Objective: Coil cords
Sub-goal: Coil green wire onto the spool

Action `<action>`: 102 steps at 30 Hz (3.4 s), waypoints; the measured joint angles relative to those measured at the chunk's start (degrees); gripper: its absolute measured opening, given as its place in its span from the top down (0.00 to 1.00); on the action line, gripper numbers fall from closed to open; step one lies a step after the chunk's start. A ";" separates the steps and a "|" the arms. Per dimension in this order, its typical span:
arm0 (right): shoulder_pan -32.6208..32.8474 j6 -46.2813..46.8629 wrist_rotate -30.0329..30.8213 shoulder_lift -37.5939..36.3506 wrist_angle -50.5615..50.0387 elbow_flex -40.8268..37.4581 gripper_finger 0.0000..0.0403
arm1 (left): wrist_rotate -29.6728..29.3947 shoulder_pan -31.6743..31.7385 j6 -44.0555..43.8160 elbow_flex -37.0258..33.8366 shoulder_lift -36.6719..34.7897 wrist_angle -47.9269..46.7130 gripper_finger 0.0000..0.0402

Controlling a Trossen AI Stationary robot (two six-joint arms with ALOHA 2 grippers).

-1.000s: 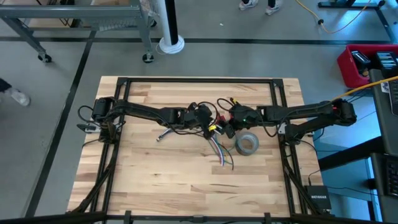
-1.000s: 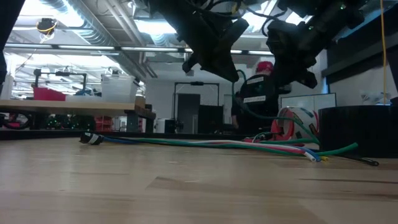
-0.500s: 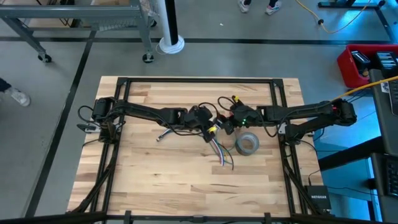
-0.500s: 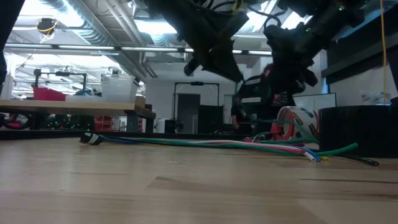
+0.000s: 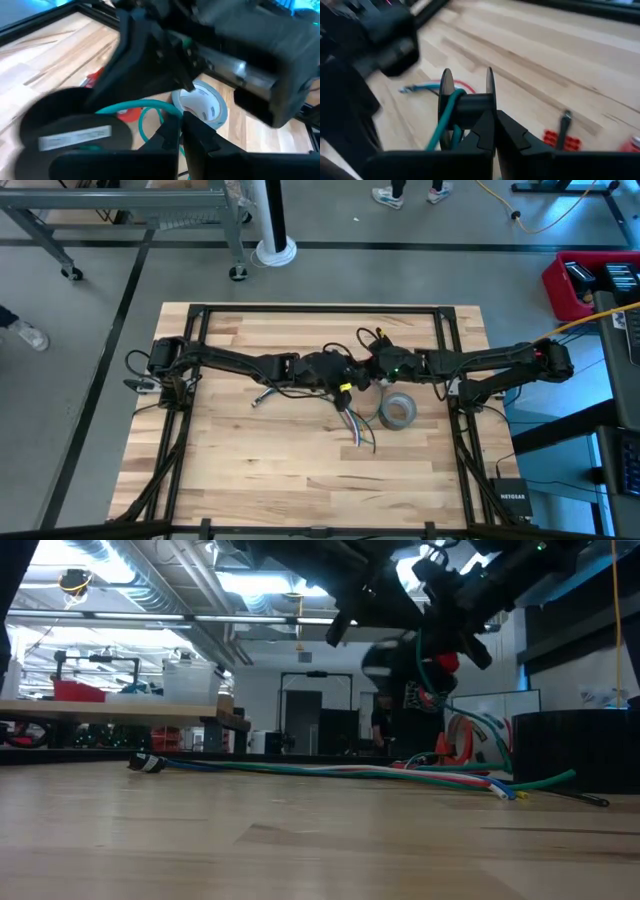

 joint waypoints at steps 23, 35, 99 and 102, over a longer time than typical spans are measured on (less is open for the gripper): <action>-0.02 -0.55 1.40 -2.99 5.95 -0.09 0.98 | -6.97 -2.60 0.83 0.00 -0.04 -13.21 0.98; -0.07 -1.10 -1.29 -4.37 6.35 -0.09 0.98 | -6.95 -2.13 5.85 0.00 -0.04 -13.59 0.96; -0.02 -5.01 -7.34 -4.74 23.66 0.00 0.98 | -26.52 -6.42 18.75 -16.09 15.30 58.38 0.70; -0.02 -5.01 -7.32 -4.74 25.05 0.00 0.98 | -25.86 -6.41 18.65 -16.09 15.30 58.43 0.70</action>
